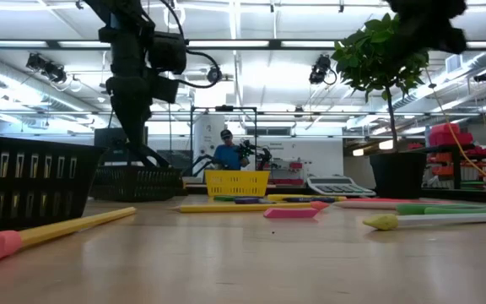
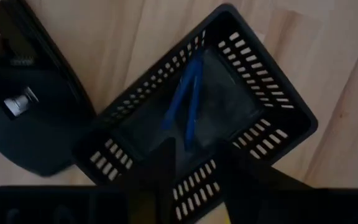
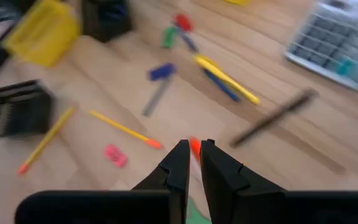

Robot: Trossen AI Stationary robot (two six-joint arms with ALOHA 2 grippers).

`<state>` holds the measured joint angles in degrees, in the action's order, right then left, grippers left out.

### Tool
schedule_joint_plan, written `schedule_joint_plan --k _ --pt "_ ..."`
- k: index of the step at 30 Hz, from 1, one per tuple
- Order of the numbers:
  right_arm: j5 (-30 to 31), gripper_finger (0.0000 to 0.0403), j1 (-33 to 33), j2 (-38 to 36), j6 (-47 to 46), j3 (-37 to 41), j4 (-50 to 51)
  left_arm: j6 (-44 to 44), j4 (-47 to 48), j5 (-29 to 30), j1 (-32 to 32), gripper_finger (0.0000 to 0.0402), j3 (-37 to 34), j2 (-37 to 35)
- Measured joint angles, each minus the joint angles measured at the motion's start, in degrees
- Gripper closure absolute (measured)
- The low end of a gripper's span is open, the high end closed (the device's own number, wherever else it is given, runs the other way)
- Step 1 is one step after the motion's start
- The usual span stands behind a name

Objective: Sort crayons/erasers/pens/pencils in bins
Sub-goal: Put the yellow pencil into the bottom black basket

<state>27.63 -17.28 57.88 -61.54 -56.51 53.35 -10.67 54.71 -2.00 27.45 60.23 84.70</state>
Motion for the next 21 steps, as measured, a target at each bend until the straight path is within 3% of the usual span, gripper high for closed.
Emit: schedule_joint_plan --k 5,11,21 --pt "-2.9 0.0344 5.3 1.6 7.6 0.0 -6.2 5.6 6.1 -0.2 -1.4 0.0248 4.7 -0.1" --pt "-10.9 0.0329 13.6 6.0 13.7 0.0 -8.9 9.4 9.2 -0.3 -4.9 0.0263 14.5 -0.1" --pt "-36.2 0.0309 25.1 20.7 24.1 0.0 -16.2 19.2 9.4 0.0 -11.1 0.0307 27.4 -0.2"
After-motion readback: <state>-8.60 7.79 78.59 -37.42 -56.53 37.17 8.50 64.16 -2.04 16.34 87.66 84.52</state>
